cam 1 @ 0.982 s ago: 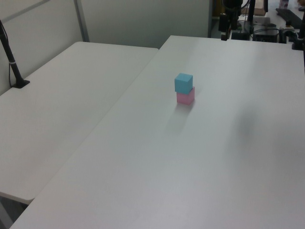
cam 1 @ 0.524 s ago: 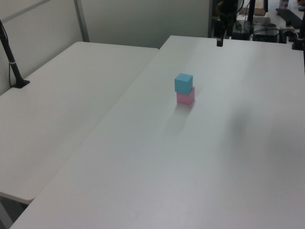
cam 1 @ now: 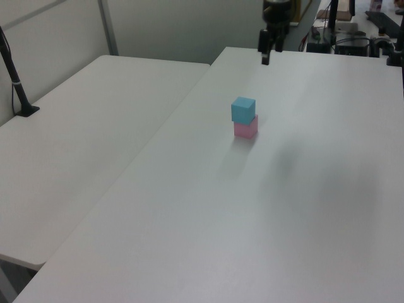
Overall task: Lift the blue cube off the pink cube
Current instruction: 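Lower the open gripper down onto the light-blue cube atop the pink cube, then close the gripper on the light-blue cube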
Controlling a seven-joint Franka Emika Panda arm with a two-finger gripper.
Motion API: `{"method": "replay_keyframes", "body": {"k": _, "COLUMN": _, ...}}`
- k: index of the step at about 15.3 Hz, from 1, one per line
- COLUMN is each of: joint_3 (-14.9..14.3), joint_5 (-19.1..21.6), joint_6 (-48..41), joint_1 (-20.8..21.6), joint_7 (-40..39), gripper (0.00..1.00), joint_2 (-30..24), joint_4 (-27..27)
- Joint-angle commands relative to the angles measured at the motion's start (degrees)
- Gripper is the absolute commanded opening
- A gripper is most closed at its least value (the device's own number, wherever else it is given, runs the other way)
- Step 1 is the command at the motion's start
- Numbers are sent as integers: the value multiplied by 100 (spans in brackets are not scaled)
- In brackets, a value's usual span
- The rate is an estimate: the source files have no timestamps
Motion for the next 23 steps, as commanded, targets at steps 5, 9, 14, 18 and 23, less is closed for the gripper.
{"method": "replay_keyframes", "body": {"k": 5, "joint_3": 73, "joint_5": 74, "joint_6": 864, "joint_1": 34, "joint_7": -2, "gripper": 100, "joint_2": 1319, "joint_4": 603}}
{"method": "replay_keyframes", "body": {"k": 9, "joint_3": 73, "joint_5": -153, "joint_6": 944, "joint_1": 51, "joint_7": -81, "gripper": 100, "joint_2": 1539, "joint_4": 498}}
{"method": "replay_keyframes", "body": {"k": 14, "joint_3": 82, "joint_5": -259, "joint_6": 1340, "joint_1": 69, "joint_7": -47, "gripper": 94, "joint_2": 1768, "joint_4": 401}}
{"method": "replay_keyframes", "body": {"k": 18, "joint_3": 134, "joint_5": -383, "joint_6": 1471, "joint_1": 139, "joint_7": -38, "gripper": 30, "joint_2": 1794, "joint_4": 392}}
{"method": "replay_keyframes", "body": {"k": 23, "joint_3": 319, "joint_5": -339, "joint_6": 1112, "joint_1": 174, "joint_7": -99, "gripper": 11, "joint_2": 883, "joint_4": -212}}
